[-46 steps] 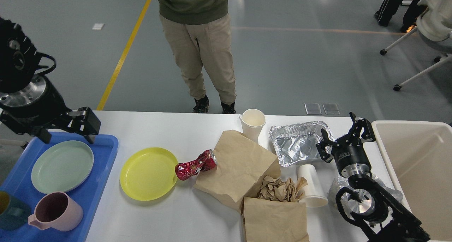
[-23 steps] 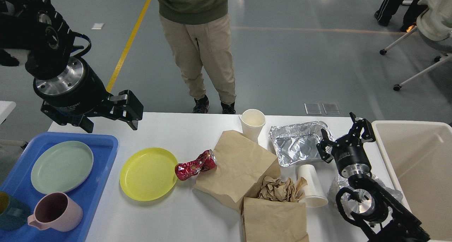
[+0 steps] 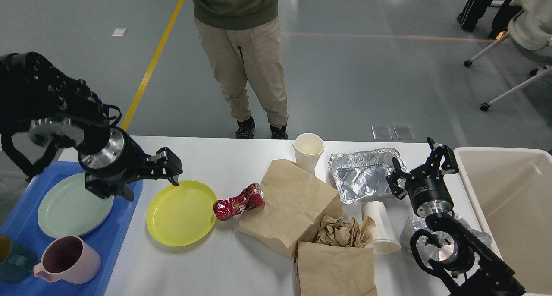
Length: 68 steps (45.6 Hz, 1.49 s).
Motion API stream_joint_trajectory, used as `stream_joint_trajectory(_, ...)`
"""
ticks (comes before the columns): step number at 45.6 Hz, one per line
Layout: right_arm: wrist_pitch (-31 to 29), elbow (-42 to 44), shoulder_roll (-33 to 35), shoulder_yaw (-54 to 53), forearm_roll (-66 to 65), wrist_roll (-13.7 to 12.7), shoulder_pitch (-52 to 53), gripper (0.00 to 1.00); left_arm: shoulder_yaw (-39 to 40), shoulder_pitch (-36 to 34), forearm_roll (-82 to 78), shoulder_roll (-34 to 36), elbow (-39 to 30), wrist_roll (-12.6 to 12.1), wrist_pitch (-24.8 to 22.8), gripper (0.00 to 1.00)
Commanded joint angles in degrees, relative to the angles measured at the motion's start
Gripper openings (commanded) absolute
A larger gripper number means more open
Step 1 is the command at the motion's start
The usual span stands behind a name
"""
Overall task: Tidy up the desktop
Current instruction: 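Lower the left gripper to the yellow plate edge and grasp it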
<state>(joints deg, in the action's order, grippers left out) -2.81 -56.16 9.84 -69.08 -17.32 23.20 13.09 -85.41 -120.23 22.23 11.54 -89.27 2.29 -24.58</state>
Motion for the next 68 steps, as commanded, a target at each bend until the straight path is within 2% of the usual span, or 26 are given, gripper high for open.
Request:
stream_joint_trajectory(1, 0.00, 0.00, 0.00, 0.00, 0.00, 0.00, 0.00, 1.00, 0.42, 8.16, 6.24, 1.03, 1.12, -0.27, 7.87, 0.89)
stream_joint_trajectory(2, 0.00, 0.00, 0.00, 0.00, 0.00, 0.00, 0.00, 1.00, 1.12, 12.00, 7.37, 1.81, 1.56, -0.27, 13.19, 0.89)
stream_joint_trajectory(8, 0.00, 0.00, 0.00, 0.00, 0.00, 0.00, 0.00, 1.00, 6.56, 22.13, 8.70, 2.26, 3.66, -0.27, 23.25, 0.89)
stream_joint_trajectory(11, 0.00, 0.00, 0.00, 0.00, 0.00, 0.00, 0.00, 1.00, 8.50, 26.53, 9.67, 2.44, 5.25, -0.27, 27.12, 0.89)
stream_joint_trajectory(14, 0.00, 0.00, 0.00, 0.00, 0.00, 0.00, -0.08, 1.00, 10.00, 30.05, 10.64, 2.53, 7.44, -0.18, 28.54, 0.90)
stream_joint_trajectory(20, 0.00, 0.00, 0.00, 0.00, 0.00, 0.00, 0.00, 1.00, 13.25, 36.29, 10.11, 3.31, 13.15, -0.44, 28.28, 0.92)
stream_joint_trajectory(25, 0.00, 0.00, 0.00, 0.00, 0.00, 0.00, 0.00, 1.00, 14.13, 38.49, 9.41, 4.63, 16.49, 0.17, 27.75, 0.92)
stream_joint_trajectory(32, 0.00, 0.00, 0.00, 0.00, 0.00, 0.00, 0.00, 1.00, 15.10, 42.45, 9.14, 5.25, 20.54, -0.35, 27.75, 0.91)
stream_joint_trajectory(42, 0.00, 0.00, 0.00, 0.00, 0.00, 0.00, 0.00, 1.00, 18.35, 45.26, 8.88, 6.74, 22.39, -0.44, 27.13, 0.80)
stream_joint_trajectory(52, 0.00, 0.00, 0.00, 0.00, 0.00, 0.00, 0.00, 1.00, 18.44, 45.18, 8.97, 8.68, 23.79, -0.35, 19.23, 0.62)
stream_joint_trajectory(68, 0.00, 0.00, 0.00, 0.00, 0.00, 0.00, 0.00, 1.00, 18.61, 46.40, 8.97, 8.77, 25.73, -0.35, 18.61, 0.45)
